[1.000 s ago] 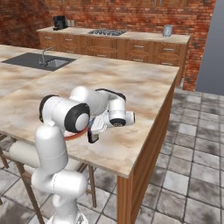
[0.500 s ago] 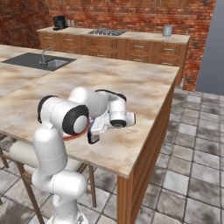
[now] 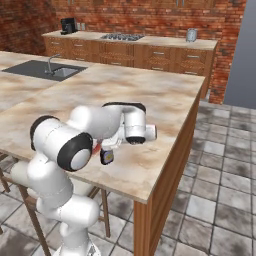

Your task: Move the hot dog bun to the plate on the dining table and place the condiment next to that plate. Then navigate to the fridge and take the sausage and place it on the plate as well.

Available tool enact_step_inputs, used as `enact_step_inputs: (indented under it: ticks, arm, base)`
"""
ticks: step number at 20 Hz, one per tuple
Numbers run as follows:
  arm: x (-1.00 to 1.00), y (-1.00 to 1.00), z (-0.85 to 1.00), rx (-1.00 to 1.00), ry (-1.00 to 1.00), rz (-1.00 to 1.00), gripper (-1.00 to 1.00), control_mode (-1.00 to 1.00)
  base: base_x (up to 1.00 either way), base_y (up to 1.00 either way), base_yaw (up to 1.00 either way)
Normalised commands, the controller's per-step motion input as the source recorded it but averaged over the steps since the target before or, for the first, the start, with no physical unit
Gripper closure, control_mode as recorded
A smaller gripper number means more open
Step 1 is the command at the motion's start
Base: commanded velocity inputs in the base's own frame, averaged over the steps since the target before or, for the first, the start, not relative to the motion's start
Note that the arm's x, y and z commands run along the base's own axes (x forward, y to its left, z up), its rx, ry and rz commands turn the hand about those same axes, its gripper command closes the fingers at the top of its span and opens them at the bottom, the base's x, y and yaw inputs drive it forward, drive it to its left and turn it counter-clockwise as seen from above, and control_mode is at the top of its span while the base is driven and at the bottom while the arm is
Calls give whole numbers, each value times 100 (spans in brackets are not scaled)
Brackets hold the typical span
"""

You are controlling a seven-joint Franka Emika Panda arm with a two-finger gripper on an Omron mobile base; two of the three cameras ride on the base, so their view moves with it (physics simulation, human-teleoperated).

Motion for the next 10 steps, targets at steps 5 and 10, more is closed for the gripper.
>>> enact_step_inputs:
  ticks: [5,10]
  arm:
    - [-56,2,77,0,0,-1,-100,-100]
    - [-65,14,85,0,3,-16,-100,-100]
  base:
    - [0,0,0]
    - [0,0,0]
